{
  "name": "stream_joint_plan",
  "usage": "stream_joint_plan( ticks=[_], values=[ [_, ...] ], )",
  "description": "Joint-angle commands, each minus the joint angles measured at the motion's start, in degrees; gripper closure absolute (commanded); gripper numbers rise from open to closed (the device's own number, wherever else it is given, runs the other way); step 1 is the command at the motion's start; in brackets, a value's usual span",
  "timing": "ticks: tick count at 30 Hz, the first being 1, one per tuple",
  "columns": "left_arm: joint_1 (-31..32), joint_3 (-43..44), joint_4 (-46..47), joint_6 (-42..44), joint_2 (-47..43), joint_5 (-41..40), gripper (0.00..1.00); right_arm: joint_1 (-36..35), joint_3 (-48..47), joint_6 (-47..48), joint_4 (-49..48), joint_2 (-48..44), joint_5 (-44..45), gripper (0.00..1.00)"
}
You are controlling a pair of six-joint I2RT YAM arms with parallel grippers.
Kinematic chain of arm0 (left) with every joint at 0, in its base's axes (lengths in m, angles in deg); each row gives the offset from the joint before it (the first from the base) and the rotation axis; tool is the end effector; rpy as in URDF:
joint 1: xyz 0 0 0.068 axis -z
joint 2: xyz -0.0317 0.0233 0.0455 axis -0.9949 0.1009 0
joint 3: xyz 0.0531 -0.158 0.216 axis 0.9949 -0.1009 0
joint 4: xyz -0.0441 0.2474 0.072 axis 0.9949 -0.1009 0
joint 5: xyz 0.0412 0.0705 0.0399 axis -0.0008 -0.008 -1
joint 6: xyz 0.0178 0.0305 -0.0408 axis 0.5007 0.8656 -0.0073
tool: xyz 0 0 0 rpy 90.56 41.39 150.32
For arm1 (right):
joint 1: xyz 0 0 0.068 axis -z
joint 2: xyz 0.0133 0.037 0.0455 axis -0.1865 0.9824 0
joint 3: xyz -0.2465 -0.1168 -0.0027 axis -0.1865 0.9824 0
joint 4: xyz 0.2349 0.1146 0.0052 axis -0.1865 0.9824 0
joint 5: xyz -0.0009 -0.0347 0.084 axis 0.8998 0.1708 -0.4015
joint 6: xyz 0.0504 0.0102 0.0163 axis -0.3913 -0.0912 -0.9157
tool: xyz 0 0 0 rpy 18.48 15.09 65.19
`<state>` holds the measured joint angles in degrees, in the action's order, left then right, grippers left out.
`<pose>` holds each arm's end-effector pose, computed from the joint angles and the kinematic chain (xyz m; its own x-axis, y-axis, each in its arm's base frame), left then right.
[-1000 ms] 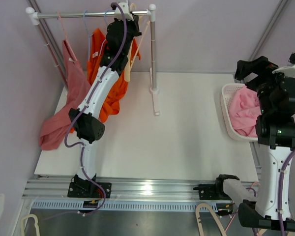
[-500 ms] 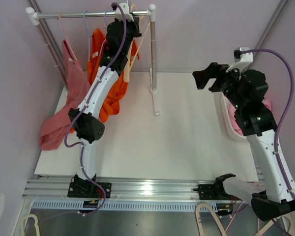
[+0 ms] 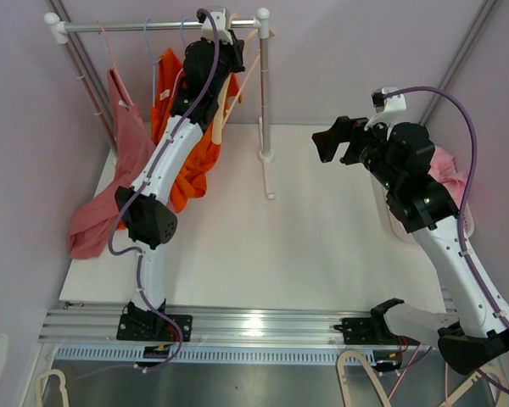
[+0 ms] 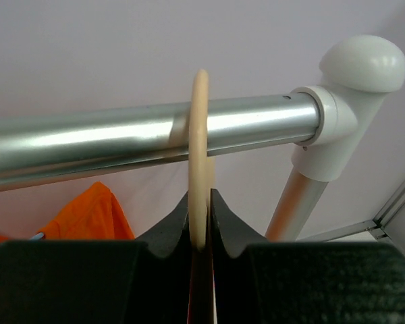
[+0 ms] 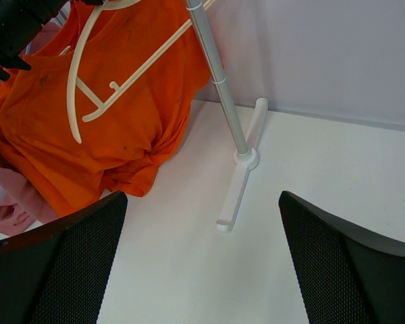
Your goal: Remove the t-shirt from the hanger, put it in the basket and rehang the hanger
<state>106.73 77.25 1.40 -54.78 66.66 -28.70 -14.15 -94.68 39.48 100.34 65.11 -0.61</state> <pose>0.4535 -0.1850 0.4755 0.1512 -0.1752 -0.9729 0.3293 0.9369 -0.1175 0.2104 0.0987 0.4722 -0.1634 0.1588 -0.9737 -0.4203 0.8817 0.2143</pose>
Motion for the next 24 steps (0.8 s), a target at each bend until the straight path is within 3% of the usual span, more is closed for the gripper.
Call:
stream_joint_plan(
  ticks=[1,4,5,6,13,24],
  values=[
    [-0.29,-0.95,-0.39,-0.7,-3.6,3.39,0.84,-0.76,0.19,1.04,-2.71,-0.17,1.47,0.01],
    [0.24,-1.2,-0.92,-1.14,-4.66,6.9,0.81,-0.85,0.63,0.78,-2.71,-0.26,1.47,0.01],
    [0.76,-1.38,-1.01,-0.71,-5.27,7.34,0.75,-1.02,0.63,0.78,-2.45,-0.18,1.47,0.01],
    [1.03,-1.64,-1.18,0.43,-5.63,7.26,0.61,-1.02,0.63,0.69,-2.27,-0.35,1.47,0.01],
    [1.82,-6.38,-1.1,0.53,-10.55,8.84,0.29,-1.55,1.86,-0.01,-2.36,-0.61,3.14,0.01],
    [2.7,-12.45,-4.52,0.44,-21.26,4.71,0.19,-2.34,2.48,-0.62,-1.57,-1.67,3.94,0.01]
  ],
)
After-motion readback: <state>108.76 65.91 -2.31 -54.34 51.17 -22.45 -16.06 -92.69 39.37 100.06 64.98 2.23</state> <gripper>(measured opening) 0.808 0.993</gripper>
